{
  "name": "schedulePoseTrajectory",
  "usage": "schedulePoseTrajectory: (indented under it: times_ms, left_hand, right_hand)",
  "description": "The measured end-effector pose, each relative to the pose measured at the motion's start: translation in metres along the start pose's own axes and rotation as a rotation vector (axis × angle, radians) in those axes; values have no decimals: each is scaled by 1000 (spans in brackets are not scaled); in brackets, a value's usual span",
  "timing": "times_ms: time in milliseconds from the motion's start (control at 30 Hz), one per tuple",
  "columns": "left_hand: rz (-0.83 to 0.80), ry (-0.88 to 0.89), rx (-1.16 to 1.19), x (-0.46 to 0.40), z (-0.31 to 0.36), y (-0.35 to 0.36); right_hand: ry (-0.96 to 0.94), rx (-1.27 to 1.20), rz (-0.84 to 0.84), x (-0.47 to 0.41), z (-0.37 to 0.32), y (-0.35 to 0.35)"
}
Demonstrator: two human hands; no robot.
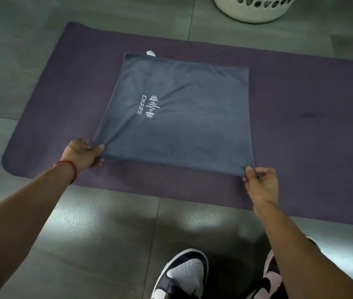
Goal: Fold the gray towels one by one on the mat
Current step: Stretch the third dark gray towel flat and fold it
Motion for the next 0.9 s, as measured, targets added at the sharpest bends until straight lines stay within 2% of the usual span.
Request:
schedulePoseTrajectory:
  times_ms: [133, 300, 433, 500, 567, 633, 767, 900]
  left_hand:
    - [-37, 84, 210, 33, -19, 13]
    - [-154, 314, 86, 56, 3, 14]
    - [-356, 304, 237, 45, 31, -6]
    - [-399, 320, 97, 37, 53, -17]
    - [-322, 341, -56, 25, 78, -32]
    - [-237, 387, -82, 9, 110, -41]
    - [-1, 398, -82, -39, 172, -52]
    - [92, 317, -70, -95, 209, -44]
  right_hand:
    - [35, -160, -93, 12, 6, -13]
    - [-93, -254, -204, 3, -31, -15]
    - [-33, -291, -380, -35, -71, -12]
    - [-32, -243, -484, -49, -92, -10]
    - [-104, -118, -506, -65, -114, -10]
    - [-164, -3, -488, -82, -133, -8]
    - [-270, 141, -319, -124, -174, -1]
    - [-314, 170, -199, -173, -205, 17]
Point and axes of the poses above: each hand's wrist, its own x-axis away from the middle knuckle, its own y-axis out of the palm, z = x × y, the point moved 8 cm from there along -x, towards the middle knuckle, and after that the axes turned 13 degrees about -z, right-handed, at the moved point
